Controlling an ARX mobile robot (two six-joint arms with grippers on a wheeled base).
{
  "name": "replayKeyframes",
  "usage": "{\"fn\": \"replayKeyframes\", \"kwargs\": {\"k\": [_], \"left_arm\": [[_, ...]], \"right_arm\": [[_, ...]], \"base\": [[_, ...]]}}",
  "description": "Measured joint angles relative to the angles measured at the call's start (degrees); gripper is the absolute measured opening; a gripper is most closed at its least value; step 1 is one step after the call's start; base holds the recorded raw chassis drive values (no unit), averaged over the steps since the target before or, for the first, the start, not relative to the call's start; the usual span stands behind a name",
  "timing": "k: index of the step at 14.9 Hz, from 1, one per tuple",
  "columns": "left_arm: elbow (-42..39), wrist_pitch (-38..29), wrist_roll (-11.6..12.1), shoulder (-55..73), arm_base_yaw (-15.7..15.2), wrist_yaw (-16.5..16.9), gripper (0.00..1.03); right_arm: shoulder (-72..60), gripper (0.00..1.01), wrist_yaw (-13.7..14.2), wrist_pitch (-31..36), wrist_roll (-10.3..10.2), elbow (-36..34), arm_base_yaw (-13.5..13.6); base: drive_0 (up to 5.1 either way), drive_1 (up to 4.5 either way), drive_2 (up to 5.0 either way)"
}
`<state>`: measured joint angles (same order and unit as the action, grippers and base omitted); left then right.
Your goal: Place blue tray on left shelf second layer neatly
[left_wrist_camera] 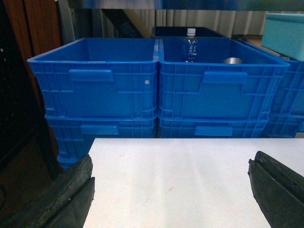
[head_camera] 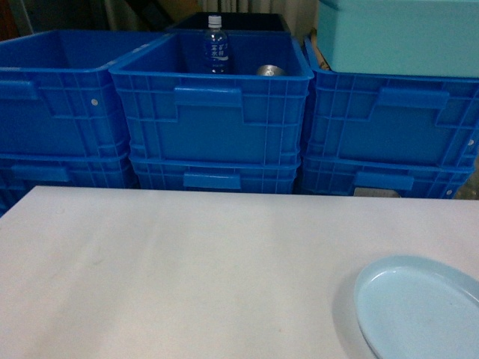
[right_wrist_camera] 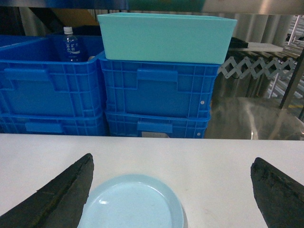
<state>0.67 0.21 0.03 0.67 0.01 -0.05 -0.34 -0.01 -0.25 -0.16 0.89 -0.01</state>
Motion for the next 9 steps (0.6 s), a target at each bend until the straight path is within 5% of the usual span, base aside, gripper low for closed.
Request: {"fn": "replayKeyframes", "kwargs": {"k": [9], "left_arm": [[0.0, 0.0, 0.0, 0.0, 0.0, 0.0, 0.98]], "right_arm": [[-0.6, 0.98, 0.9, 0.1, 0.0, 0.0, 1.6]], "base": [[0.0, 0.0, 0.0]]}}
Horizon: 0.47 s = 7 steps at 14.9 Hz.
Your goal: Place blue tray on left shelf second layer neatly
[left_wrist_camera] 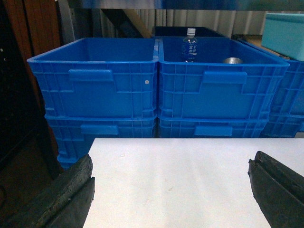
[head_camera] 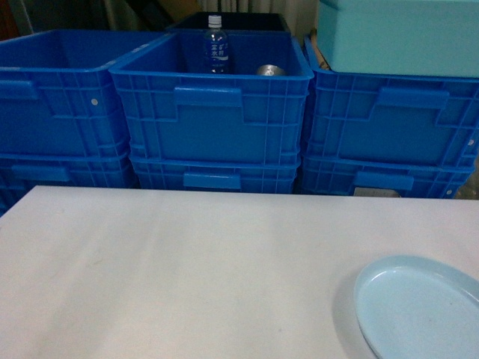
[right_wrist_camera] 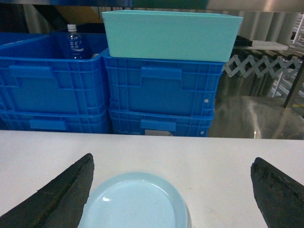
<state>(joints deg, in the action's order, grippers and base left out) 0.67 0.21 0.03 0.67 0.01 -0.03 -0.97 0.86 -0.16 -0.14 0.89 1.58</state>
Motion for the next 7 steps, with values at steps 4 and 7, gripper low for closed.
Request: {"fn": "replayKeyframes", "kwargs": {"k": [4, 7], "left_arm": [[0.0, 0.0, 0.0, 0.0, 0.0, 0.0, 0.98], [0.0, 0.0, 0.0, 0.0, 0.0, 0.0, 0.98]], "right_arm": [[0.0, 0.98, 0.2, 0.0, 0.0, 0.0, 0.0], [-26.1, 0.98, -15.0, 16.2, -8.1, 4.9, -10.7]], "base": [[0.0, 0.0, 0.0], [0.0, 0.0, 0.0]]}}
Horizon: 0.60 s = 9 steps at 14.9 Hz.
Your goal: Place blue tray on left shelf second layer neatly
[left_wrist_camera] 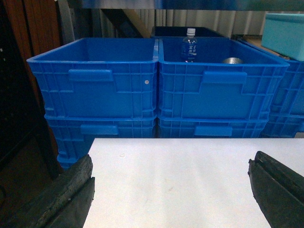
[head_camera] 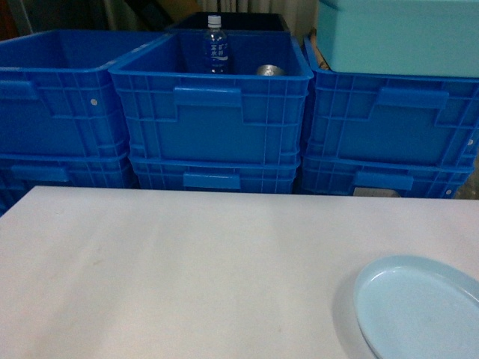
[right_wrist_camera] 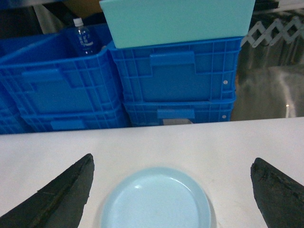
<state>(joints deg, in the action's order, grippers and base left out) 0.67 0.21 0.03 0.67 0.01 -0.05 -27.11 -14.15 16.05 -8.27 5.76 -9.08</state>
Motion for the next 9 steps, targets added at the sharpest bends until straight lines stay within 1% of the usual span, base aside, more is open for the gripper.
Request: {"fn": "replayKeyframes", "kwargs": {"k": [1, 2, 3, 4, 5, 6, 7, 8, 9], "left_arm": [[0.0, 0.0, 0.0, 0.0, 0.0, 0.0, 0.98], [0.0, 0.0, 0.0, 0.0, 0.0, 0.0, 0.98], [0.0, 0.0, 0.0, 0.0, 0.0, 0.0, 0.98], [0.0, 0.0, 0.0, 0.0, 0.0, 0.0, 0.98], [0.0, 0.0, 0.0, 0.0, 0.0, 0.0, 0.98], [0.0, 0.0, 0.0, 0.0, 0.0, 0.0, 0.98], [0.0, 0.0, 0.0, 0.0, 0.0, 0.0, 0.98], [0.0, 0.0, 0.0, 0.0, 0.0, 0.0, 0.98], [0.0, 0.0, 0.0, 0.0, 0.0, 0.0, 0.98]], "right_arm": [[-9.4, 0.98, -3.7, 4.6, -2.7, 5.7, -1.4], [-14.8, 0.98, -6.4, 4.6, -4.7, 10.3, -1.5], [-17.3, 0.98, -7.7, 4.2, -5.7, 12.4, -1.4], [-18.6, 0.98, -8.4, 4.1, -6.2, 13.3, -1.4], [-22.1, 0.98, -10.1, 3.3, -7.5, 16.0, -1.4], [-27.8, 0.98, -13.3, 2.0, -10.6, 19.4, -1.4], [-34.2, 0.98, -15.0, 2.9, -13.7, 21.0, -1.3], [-40.7, 0.98, -14.4, 5.1, -16.3, 20.6, -1.0], [-45.7, 0.98, -12.3, 8.9, -18.1, 19.0, -1.5]], "base": [[0.0, 0.0, 0.0], [0.0, 0.0, 0.0], [0.0, 0.0, 0.0], [0.0, 0.0, 0.0], [0.0, 0.0, 0.0], [0.0, 0.0, 0.0], [0.0, 0.0, 0.0], [0.0, 0.0, 0.0], [0.0, 0.0, 0.0]]}}
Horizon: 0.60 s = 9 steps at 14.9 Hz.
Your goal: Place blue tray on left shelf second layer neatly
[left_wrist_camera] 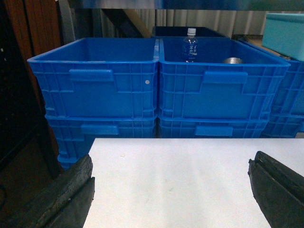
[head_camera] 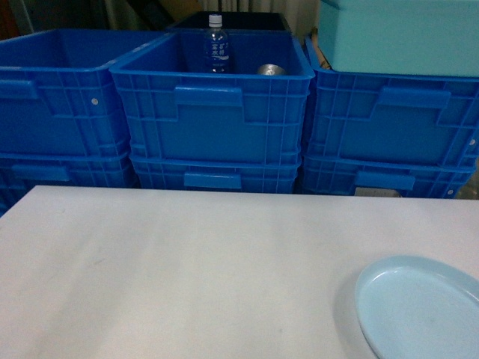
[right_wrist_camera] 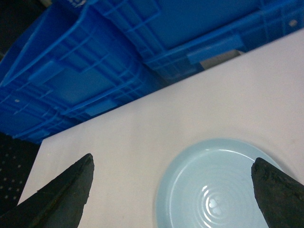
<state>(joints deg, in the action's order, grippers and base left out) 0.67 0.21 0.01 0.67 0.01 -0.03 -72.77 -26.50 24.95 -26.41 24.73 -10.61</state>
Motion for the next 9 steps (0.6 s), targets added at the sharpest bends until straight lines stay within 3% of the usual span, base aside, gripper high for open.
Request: {"fn": "replayKeyframes", "kwargs": {"k": [1, 3, 5, 7, 9], "left_arm": [[0.0, 0.0, 0.0, 0.0, 0.0, 0.0, 0.98], [0.0, 0.0, 0.0, 0.0, 0.0, 0.0, 0.98], [0.0, 0.0, 0.0, 0.0, 0.0, 0.0, 0.98], [0.0, 0.0, 0.0, 0.0, 0.0, 0.0, 0.98], [0.0, 0.0, 0.0, 0.0, 0.0, 0.0, 0.98]], "right_arm": [[-3.6, 0.98, 0.2, 3.7, -1.5, -1.8, -1.7], [-6.8, 0.98, -0.3, 7.2, -1.8, -3.8, -4.9], [-9.7, 0.98, 0.1, 10.1, 0.2, -7.1, -7.8], [-14.6, 0.98, -2.8, 14.3, 2.4, -10.4, -12.0], [-20.1, 0.98, -5.2, 18.9, 3.9, -13.4, -13.4]], "base": [[0.0, 0.0, 0.0], [0.0, 0.0, 0.0], [0.0, 0.0, 0.0], [0.0, 0.0, 0.0], [0.0, 0.0, 0.0]]}}
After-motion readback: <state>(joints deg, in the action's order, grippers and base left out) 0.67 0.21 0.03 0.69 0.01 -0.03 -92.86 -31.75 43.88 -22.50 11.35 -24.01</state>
